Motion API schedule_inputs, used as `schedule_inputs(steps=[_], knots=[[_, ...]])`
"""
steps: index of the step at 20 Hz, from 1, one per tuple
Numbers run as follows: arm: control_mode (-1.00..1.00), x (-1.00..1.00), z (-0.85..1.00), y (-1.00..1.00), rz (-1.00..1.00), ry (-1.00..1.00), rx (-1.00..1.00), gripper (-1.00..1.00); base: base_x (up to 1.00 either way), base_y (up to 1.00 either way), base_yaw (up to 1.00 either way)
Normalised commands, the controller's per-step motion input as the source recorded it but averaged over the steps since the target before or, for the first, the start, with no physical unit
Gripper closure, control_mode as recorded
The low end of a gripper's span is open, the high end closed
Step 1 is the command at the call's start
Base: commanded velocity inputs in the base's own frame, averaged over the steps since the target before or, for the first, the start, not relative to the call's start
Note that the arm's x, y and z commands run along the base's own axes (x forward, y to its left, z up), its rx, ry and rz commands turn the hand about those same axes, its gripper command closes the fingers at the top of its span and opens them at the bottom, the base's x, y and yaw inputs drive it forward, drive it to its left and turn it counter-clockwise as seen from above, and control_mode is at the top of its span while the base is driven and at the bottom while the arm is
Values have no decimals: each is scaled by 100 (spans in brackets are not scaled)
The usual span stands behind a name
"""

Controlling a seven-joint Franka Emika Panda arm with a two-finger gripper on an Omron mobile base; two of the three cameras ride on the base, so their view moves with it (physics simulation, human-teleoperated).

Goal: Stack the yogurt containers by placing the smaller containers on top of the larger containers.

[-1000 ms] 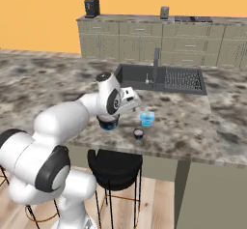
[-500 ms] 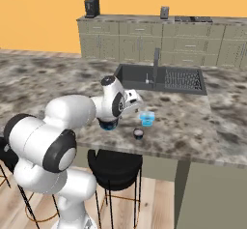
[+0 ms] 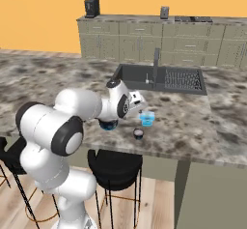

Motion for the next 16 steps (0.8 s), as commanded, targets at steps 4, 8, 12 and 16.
schedule_inputs(steps=[4, 8, 12, 16], knots=[[-100, 31, -18, -11, 0, 0, 0, -100, 0, 0, 0], [-100, 31, -18, -12, 0, 0, 0, -100, 0, 0, 0], [-100, 32, -19, -9, 0, 0, 0, -100, 0, 0, 0], [-100, 35, -23, -9, 0, 0, 0, -100, 0, 0, 0]])
